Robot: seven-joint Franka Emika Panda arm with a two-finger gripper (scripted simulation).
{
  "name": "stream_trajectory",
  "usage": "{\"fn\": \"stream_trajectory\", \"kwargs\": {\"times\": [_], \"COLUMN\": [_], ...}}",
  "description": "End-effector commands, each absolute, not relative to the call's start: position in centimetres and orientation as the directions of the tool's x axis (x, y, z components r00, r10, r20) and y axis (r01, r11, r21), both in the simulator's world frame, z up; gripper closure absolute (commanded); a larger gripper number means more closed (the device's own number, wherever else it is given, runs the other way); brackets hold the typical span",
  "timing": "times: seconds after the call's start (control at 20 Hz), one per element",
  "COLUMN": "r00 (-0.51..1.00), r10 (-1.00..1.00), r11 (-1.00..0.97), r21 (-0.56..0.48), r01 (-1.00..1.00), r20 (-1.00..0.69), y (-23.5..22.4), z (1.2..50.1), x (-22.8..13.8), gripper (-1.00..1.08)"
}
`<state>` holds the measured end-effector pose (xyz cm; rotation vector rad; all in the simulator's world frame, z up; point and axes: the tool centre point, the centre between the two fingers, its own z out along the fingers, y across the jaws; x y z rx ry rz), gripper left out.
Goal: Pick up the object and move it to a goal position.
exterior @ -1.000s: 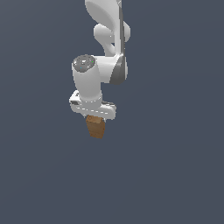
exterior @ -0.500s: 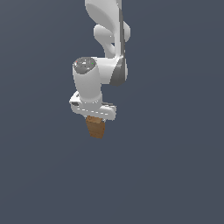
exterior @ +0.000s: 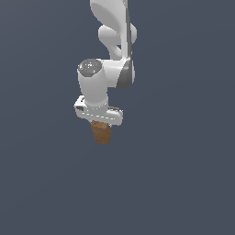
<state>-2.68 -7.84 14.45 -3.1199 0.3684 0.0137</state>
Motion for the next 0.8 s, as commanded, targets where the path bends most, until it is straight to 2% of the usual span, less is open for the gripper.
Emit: {"fn": "stream_trajectory", "kwargs": {"times": [0.0,0.35,0.75], "r00": [0.973,0.973,0.973], "r10": [-0.232,-0.232,-0.232], "r11": [-0.973,-0.973,-0.973], "r21": [0.0,0.001,0.003], "r01": [-0.232,-0.232,-0.232], "r20": [-0.001,-0.001,0.001], "y": [-7.3,-4.3,1.8], "z": [15.4,18.6,25.1], "x": [-2.7,-4.0,-6.7], "gripper": [1.08,1.08,1.08]}}
